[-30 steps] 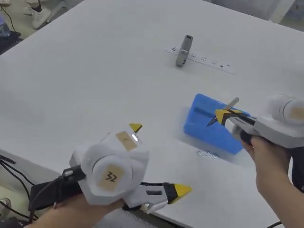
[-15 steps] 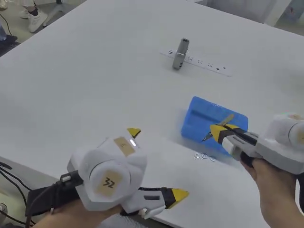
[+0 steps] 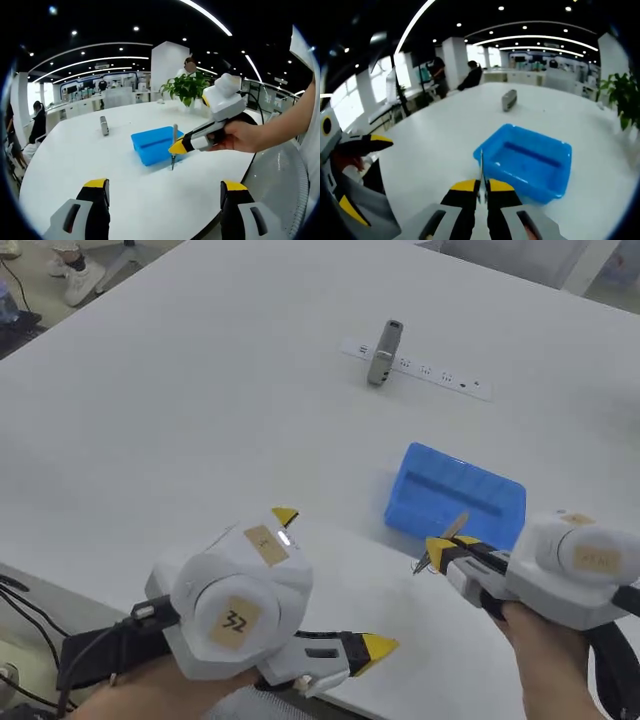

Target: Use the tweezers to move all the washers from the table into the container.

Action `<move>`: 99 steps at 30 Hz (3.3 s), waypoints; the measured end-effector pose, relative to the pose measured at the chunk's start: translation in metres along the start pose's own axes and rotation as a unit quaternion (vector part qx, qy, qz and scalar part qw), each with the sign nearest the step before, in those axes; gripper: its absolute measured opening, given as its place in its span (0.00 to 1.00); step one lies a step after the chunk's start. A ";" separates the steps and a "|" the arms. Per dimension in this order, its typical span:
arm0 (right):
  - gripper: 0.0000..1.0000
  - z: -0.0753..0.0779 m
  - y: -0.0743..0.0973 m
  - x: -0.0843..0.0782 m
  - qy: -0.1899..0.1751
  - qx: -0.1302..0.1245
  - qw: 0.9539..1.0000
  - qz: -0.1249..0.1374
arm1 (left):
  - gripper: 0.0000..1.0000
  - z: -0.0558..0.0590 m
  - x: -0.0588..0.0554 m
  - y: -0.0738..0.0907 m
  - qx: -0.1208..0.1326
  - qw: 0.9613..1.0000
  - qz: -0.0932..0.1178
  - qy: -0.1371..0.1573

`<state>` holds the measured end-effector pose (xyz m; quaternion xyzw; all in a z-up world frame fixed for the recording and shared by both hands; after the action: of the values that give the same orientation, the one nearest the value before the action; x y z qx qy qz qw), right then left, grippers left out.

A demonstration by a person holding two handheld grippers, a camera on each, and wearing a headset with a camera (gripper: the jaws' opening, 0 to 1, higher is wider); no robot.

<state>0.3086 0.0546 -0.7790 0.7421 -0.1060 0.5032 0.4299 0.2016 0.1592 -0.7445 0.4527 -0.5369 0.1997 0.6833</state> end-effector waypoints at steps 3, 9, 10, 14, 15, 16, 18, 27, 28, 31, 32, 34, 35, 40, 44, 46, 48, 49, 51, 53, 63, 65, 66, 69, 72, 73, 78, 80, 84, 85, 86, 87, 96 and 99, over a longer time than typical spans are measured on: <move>0.03 0.007 -0.003 0.002 0.004 -0.011 1.000 0.001 | 0.94 -0.001 0.000 0.000 0.002 1.000 0.000 0.001; 0.03 0.010 -0.006 0.000 -0.014 -0.007 1.000 0.005 | 0.93 -0.001 -0.001 0.000 0.003 1.000 -0.002 0.000; 0.03 0.010 -0.006 0.000 -0.013 -0.008 1.000 0.004 | 0.93 -0.001 -0.001 0.000 0.003 1.000 -0.002 0.000; 0.03 0.009 -0.009 -0.002 -0.003 -0.009 1.000 0.002 | 0.93 -0.001 -0.001 -0.001 0.001 1.000 -0.004 0.000; 0.03 0.010 -0.010 -0.002 -0.003 -0.009 1.000 0.002 | 0.93 -0.001 -0.001 -0.001 0.001 1.000 -0.004 0.000; 0.03 0.010 -0.011 -0.002 -0.006 -0.009 1.000 0.002 | 0.93 -0.001 -0.002 -0.001 0.001 1.000 -0.005 -0.001; 0.03 0.011 -0.012 -0.002 -0.010 -0.008 1.000 0.003 | 0.92 -0.001 -0.002 -0.001 0.002 1.000 -0.007 -0.002; 0.03 0.011 -0.011 -0.006 -0.002 -0.009 1.000 0.006 | 0.92 -0.001 -0.003 -0.001 0.003 1.000 -0.009 -0.003; 0.03 0.010 -0.010 -0.006 0.001 -0.009 1.000 0.006 | 0.91 -0.002 -0.003 -0.001 0.004 1.000 -0.011 -0.004; 0.03 0.005 -0.004 -0.009 0.009 -0.008 1.000 0.003 | 0.91 -0.001 -0.003 -0.001 0.002 1.000 -0.011 -0.005; 0.03 0.004 -0.004 -0.009 0.012 -0.008 1.000 0.003 | 0.91 -0.001 -0.003 -0.001 0.002 1.000 -0.011 -0.006; 0.03 0.005 -0.003 -0.011 0.018 -0.009 1.000 0.000 | 0.91 -0.001 -0.003 -0.001 0.002 1.000 -0.012 -0.006; 0.03 0.005 -0.003 -0.012 0.027 -0.011 1.000 -0.003 | 0.91 -0.001 -0.003 -0.001 0.001 1.000 -0.012 -0.006; 0.02 0.004 -0.004 -0.014 0.052 -0.007 0.998 -0.021 | 0.91 -0.001 -0.004 -0.001 0.001 1.000 -0.014 -0.009; 0.02 0.005 -0.005 -0.011 0.059 -0.004 0.998 -0.032 | 0.90 -0.001 -0.004 -0.001 0.003 1.000 -0.016 -0.011; 0.02 0.004 -0.003 -0.006 0.055 -0.004 0.998 -0.028 | 0.90 -0.001 -0.005 -0.001 0.005 1.000 -0.018 -0.012; 0.02 0.004 0.002 0.001 0.052 -0.002 0.998 -0.021 | 0.89 -0.002 -0.005 -0.001 0.006 1.000 -0.019 -0.012; 0.02 0.004 0.004 0.007 0.049 0.000 0.999 -0.014 | 0.89 -0.002 -0.005 -0.001 0.007 1.000 -0.019 -0.012; 0.02 0.004 0.008 0.016 0.042 0.001 0.999 -0.001 | 0.90 -0.003 -0.004 -0.001 0.008 1.000 -0.016 -0.012; 0.02 0.005 0.012 0.024 0.032 0.002 0.999 0.011 | 0.90 -0.002 -0.005 -0.001 0.006 1.000 -0.019 -0.010; 0.02 0.010 0.025 0.052 0.025 -0.010 0.999 0.045 | 0.90 -0.001 -0.001 0.000 0.000 1.000 -0.007 0.000; 0.02 0.014 0.024 0.053 0.022 -0.018 0.998 0.047 | 0.89 -0.001 -0.002 0.000 0.000 1.000 -0.009 0.000; 0.02 0.018 0.024 0.054 0.019 -0.024 0.998 0.050 | 0.88 -0.001 -0.002 0.000 -0.001 1.000 -0.011 0.000; 0.02 0.026 0.021 0.058 0.004 -0.034 0.998 0.058 | 0.85 -0.001 -0.003 0.000 0.001 1.000 -0.014 0.000; 0.02 0.034 0.013 0.057 0.009 -0.041 0.998 0.054 | 0.88 0.000 -0.003 -0.001 -0.003 1.000 -0.012 0.004; 0.02 0.035 0.011 0.056 0.012 -0.043 0.998 0.053 | 0.89 0.000 -0.003 -0.001 -0.004 1.000 -0.011 0.002; 0.02 0.046 -0.009 0.044 0.016 -0.049 0.998 0.028 | 0.90 0.000 -0.003 -0.001 -0.006 1.000 -0.011 0.003; 0.02 0.049 -0.013 0.044 0.013 -0.051 0.998 0.024 | 0.93 0.002 -0.002 -0.001 -0.013 1.000 -0.009 0.009; 0.02 0.054 -0.026 0.034 0.024 -0.051 0.998 0.001 | 0.97 0.002 -0.004 -0.002 -0.011 1.000 -0.013 0.004; 0.02 0.054 -0.028 0.032 0.024 -0.049 0.998 -0.002 | 0.97 0.002 -0.003 -0.002 -0.013 1.000 -0.012 0.005; 0.02 0.054 -0.031 0.030 0.022 -0.048 0.999 -0.006 | 0.98 0.002 -0.003 -0.002 -0.013 1.000 -0.010 0.005; 0.02 0.054 -0.032 0.030 0.022 -0.047 0.999 -0.007 | 0.98 0.002 -0.003 -0.002 -0.013 1.000 -0.010 0.005; 0.02 0.048 -0.034 0.021 0.018 -0.043 0.999 -0.022 | 0.99 0.003 -0.004 -0.002 -0.013 1.000 -0.013 0.003; 0.03 0.051 -0.034 0.022 0.013 -0.044 0.999 -0.017 | 0.99 0.004 -0.004 -0.002 -0.015 1.000 -0.014 0.003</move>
<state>0.3721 0.0435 -0.7854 0.7173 -0.1098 0.5003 0.4724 0.1993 0.1562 -0.7490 0.4496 -0.5313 0.1832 0.6943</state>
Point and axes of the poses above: the centre of the closed fingertips' face, and the gripper's own axes: y roughly backward along the fingers, z roughly to its right, x roughly out of its top, the point moved 3 cm from there along y, roughly backward along the fingers, and after that the axes turned 2 degrees about z, right-handed, at the moved point
